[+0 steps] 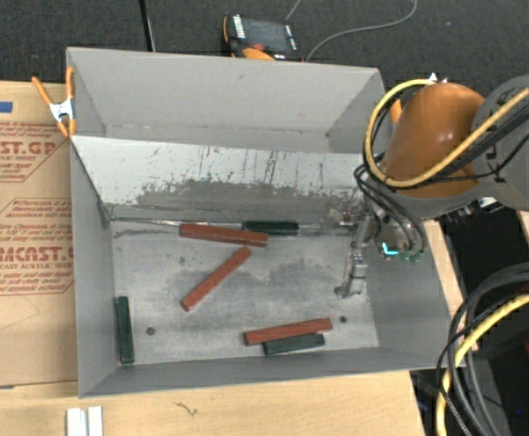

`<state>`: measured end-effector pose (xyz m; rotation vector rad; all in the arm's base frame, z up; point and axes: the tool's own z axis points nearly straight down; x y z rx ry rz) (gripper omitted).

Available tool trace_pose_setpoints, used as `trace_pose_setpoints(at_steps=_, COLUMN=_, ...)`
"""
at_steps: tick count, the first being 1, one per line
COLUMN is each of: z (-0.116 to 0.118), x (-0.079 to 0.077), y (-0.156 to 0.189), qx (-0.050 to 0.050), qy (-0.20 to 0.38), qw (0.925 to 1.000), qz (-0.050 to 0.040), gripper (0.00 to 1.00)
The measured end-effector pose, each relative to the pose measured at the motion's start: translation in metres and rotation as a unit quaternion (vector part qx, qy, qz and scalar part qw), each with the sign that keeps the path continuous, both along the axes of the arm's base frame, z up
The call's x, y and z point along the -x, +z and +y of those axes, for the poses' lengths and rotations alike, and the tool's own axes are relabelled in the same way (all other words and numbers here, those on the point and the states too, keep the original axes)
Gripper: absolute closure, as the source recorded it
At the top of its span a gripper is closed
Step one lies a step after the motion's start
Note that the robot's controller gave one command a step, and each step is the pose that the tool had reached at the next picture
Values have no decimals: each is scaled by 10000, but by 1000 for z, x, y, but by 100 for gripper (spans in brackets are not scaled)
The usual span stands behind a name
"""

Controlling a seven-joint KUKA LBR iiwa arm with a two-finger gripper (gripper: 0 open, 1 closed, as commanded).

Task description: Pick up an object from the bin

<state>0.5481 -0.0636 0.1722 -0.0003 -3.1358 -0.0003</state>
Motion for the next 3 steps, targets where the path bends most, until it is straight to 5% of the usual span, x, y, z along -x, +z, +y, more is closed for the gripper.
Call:
trace_pose_setpoints(at_steps=1, z=-1, x=57, y=-105, qx=-7, qy=770, qw=9970, qz=-11, gripper=0)
trace_pose_setpoints(at_steps=2, z=21, x=60, y=-101, qx=-2, qy=843, qw=9964, qz=-71, gripper=0)
trace_pose_setpoints(at_steps=3, z=20, x=62, y=-102, qx=-3, qy=836, qw=9965, qz=-28, gripper=100)
